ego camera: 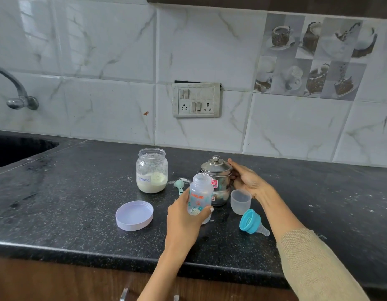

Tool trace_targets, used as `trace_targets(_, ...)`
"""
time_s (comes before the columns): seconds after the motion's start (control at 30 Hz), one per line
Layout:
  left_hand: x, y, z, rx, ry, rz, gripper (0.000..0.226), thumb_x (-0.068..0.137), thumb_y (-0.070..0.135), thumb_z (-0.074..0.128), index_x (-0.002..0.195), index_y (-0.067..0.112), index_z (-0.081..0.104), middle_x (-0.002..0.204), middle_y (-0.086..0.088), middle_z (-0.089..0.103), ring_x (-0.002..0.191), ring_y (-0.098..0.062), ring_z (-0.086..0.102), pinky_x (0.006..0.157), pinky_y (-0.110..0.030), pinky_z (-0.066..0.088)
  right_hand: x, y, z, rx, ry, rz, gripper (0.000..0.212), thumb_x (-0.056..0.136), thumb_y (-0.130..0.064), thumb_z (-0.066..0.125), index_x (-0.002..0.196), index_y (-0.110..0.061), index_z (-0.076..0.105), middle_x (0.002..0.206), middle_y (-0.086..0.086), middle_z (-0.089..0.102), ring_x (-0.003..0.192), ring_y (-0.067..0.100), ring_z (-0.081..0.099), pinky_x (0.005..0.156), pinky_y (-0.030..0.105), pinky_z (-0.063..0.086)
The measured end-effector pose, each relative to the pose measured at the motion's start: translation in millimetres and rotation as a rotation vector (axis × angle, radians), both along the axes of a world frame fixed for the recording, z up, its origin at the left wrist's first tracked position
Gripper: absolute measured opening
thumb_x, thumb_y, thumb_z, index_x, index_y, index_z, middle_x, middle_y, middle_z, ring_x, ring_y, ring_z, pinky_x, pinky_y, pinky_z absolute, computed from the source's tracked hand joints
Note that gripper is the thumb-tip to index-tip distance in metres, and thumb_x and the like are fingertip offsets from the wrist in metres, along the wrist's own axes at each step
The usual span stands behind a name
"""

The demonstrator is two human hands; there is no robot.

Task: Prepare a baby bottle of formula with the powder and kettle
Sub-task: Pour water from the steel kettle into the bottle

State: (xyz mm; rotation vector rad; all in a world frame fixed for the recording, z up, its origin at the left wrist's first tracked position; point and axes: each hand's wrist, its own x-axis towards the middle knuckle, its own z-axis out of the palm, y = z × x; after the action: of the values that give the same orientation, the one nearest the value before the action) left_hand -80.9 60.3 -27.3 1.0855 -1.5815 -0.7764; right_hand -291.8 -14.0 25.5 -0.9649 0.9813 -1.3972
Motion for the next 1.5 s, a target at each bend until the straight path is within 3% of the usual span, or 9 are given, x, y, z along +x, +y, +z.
trace_targets(0.17, 0.2, -0.6, -1.0, -0.008, 0.012, -0.006, 0.046, 0.074, 0.026, 0.078, 0.117, 0.025, 0.061, 0.108, 0.010, 0.069, 0.102, -0.006, 0.063, 0.090, -0.029, 0.052, -1.0, -2.9, 9.9, -0.057, -0.075, -0.069, 0.018, 0.067, -0.026, 0.076, 0.074, -0.009, 0.076, 0.069, 0.003, 0.064, 0.068, 0.011, 0.050, 0.079, 0.025, 0.043)
trace_targets(0.27, 0.1, -0.2, -0.2, -0.007, 0.003, -0.001, 0.047, 0.075, 0.026, 0.077, 0.119, 0.023, 0.060, 0.109, 0.010, 0.068, 0.102, -0.007, 0.062, 0.091, -0.028, 0.051, -3.5, 0.6, 26.1, -0.087, -0.118, -0.102, 0.021, 0.081, -0.023, 0.066, 0.066, -0.010, 0.075, 0.061, -0.001, 0.057, 0.059, 0.007, 0.045, 0.073, 0.022, 0.042)
trace_targets(0.4, 0.5, 1.4, 1.6, -0.010, -0.003, 0.003, 0.045, 0.075, 0.027, 0.077, 0.116, 0.020, 0.062, 0.107, 0.008, 0.069, 0.100, -0.008, 0.063, 0.090, -0.029, 0.052, -1.4, 15.0, 49.6, -0.117, -0.092, -0.089, 0.033, 0.084, -0.024, 0.059, 0.059, -0.012, 0.076, 0.048, -0.007, 0.051, 0.046, 0.003, 0.037, 0.049, 0.012, 0.042)
trace_targets(0.6, 1.3, 4.6, 4.7, -0.014, -0.011, 0.036, 0.037, 0.073, 0.027, 0.078, 0.105, 0.016, 0.064, 0.099, 0.005, 0.069, 0.092, -0.011, 0.064, 0.081, -0.026, 0.050, 5.0, 43.8, 67.5, -0.086, 0.015, -0.047, 0.048, 0.095, -0.018, 0.051, 0.054, -0.010, 0.073, 0.048, -0.003, 0.060, 0.041, 0.004, 0.053, 0.048, 0.015, 0.048)
trace_targets(0.7, 2.3, 5.4, 5.4, -0.016, -0.013, 0.060, 0.038, 0.073, 0.028, 0.079, 0.105, 0.013, 0.065, 0.100, 0.001, 0.070, 0.092, -0.014, 0.064, 0.077, -0.024, 0.046, 9.8, 55.0, 70.4, -0.063, 0.083, -0.040, 0.050, 0.096, -0.020, 0.051, 0.051, -0.012, 0.071, 0.045, -0.005, 0.056, 0.042, 0.005, 0.049, 0.051, 0.017, 0.046)
trace_targets(0.9, 3.3, 6.9, 6.9, -0.020, -0.021, 0.066, 0.044, 0.072, 0.030, 0.079, 0.110, 0.013, 0.066, 0.107, -0.002, 0.071, 0.099, -0.017, 0.065, 0.085, -0.030, 0.050, 15.5, 62.3, 74.7, 0.003, 0.158, -0.120, 0.017, 0.091, -0.019, 0.060, 0.079, -0.009, 0.065, 0.056, 0.000, 0.058, 0.061, 0.011, 0.048, 0.065, 0.023, 0.042)
trace_targets(1.0, 3.5, 7.1, 7.1, -0.011, -0.021, 0.065, 0.043, 0.071, 0.030, 0.080, 0.109, 0.014, 0.066, 0.106, -0.003, 0.071, 0.100, -0.018, 0.065, 0.087, -0.033, 0.051, 17.4, 61.0, 75.7, 0.020, 0.230, -0.131, 0.016, 0.089, -0.020, 0.061, 0.077, -0.010, 0.063, 0.056, -0.001, 0.057, 0.062, 0.012, 0.044, 0.063, 0.024, 0.036)
trace_targets(1.2, 4.0, 6.0, 6.4, -0.016, -0.023, 0.063, 0.043, 0.072, 0.031, 0.079, 0.109, 0.014, 0.065, 0.108, -0.004, 0.071, 0.101, -0.020, 0.064, 0.089, -0.036, 0.051, 20.5, 63.3, 80.1, 0.022, 0.283, -0.086, 0.013, 0.090, -0.017, 0.060, 0.082, -0.007, 0.063, 0.069, 0.005, 0.062, 0.071, 0.015, 0.054, 0.073, 0.027, 0.045)
trace_targets(1.5, 3.3, 3.5, 3.9, -0.012, -0.006, 0.066, 0.041, 0.071, 0.031, 0.079, 0.106, 0.013, 0.066, 0.105, -0.002, 0.071, 0.099, -0.019, 0.064, 0.088, -0.039, 0.051, 22.8, 67.0, 88.4, 0.015, 0.380, -0.102, 0.011, 0.091, -0.016, 0.059, 0.088, -0.006, 0.060, 0.065, 0.004, 0.062, 0.068, 0.014, 0.053, 0.068, 0.025, 0.047)
